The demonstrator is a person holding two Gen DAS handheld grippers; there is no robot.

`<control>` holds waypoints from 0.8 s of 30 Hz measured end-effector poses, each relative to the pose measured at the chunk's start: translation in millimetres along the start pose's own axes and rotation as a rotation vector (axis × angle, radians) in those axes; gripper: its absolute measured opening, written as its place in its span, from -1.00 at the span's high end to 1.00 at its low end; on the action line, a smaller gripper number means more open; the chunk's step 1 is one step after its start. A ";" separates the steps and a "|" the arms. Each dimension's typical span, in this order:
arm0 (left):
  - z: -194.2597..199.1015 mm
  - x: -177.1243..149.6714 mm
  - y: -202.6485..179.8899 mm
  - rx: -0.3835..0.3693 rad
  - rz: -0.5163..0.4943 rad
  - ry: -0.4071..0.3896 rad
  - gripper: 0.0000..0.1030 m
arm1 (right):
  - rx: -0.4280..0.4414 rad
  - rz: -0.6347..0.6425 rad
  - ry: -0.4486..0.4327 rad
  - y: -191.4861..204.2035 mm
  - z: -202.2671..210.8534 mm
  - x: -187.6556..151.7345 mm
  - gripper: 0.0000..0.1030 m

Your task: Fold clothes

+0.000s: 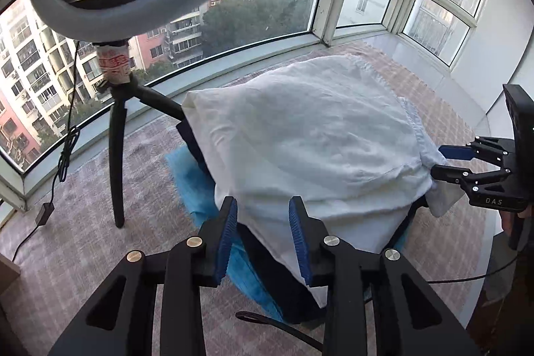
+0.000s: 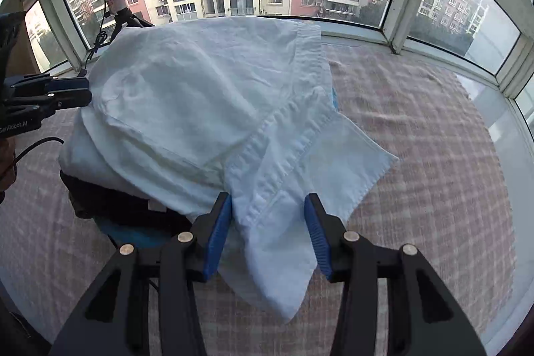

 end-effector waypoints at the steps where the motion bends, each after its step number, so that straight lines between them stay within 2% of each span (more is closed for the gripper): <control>1: 15.7 -4.5 3.5 0.017 0.005 -0.014 0.41 | 0.003 -0.035 -0.026 -0.2 13.3 -4.8 0.14; 4: 61.3 -21.7 13.5 0.063 0.026 -0.046 0.24 | 0.001 -0.107 -0.127 10.9 56.5 -15.7 0.13; 6: 88.4 -39.1 17.8 0.082 0.049 -0.051 -0.12 | -0.034 -0.129 -0.162 30.4 77.6 -23.3 -0.28; 7: 99.5 -49.2 18.0 0.083 0.049 -0.051 -0.14 | -0.054 -0.142 -0.177 41.2 87.2 -27.5 -0.34; 11: 142.3 -87.8 18.3 0.101 0.054 -0.059 -0.29 | -0.006 -0.135 -0.247 101.8 116.6 -48.5 -0.34; 14: 175.0 -112.1 20.2 0.121 0.065 -0.091 -0.40 | -0.001 -0.119 -0.250 148.9 129.8 -60.5 -0.34; 15: 184.9 -119.0 21.2 0.128 0.067 -0.106 -0.47 | -0.009 -0.121 -0.256 161.4 133.5 -65.6 -0.34; 20: 234.6 -162.0 38.5 0.187 0.078 -0.155 -0.49 | -0.084 -0.133 -0.307 219.6 155.6 -94.4 -0.34; 24: 263.9 -199.9 57.0 0.191 0.090 -0.139 -0.49 | -0.171 -0.128 -0.296 262.6 167.0 -118.3 -0.35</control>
Point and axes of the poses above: each gripper's, at about its wrist camera, not at the fingertips, and z roughly against the way its jaws point, y to its left, x to its top, the point moved 4 cm from there along -z, roughly the way its jaws point, and after that the axes turned 8 degrees about x, right-handed, at the moved point
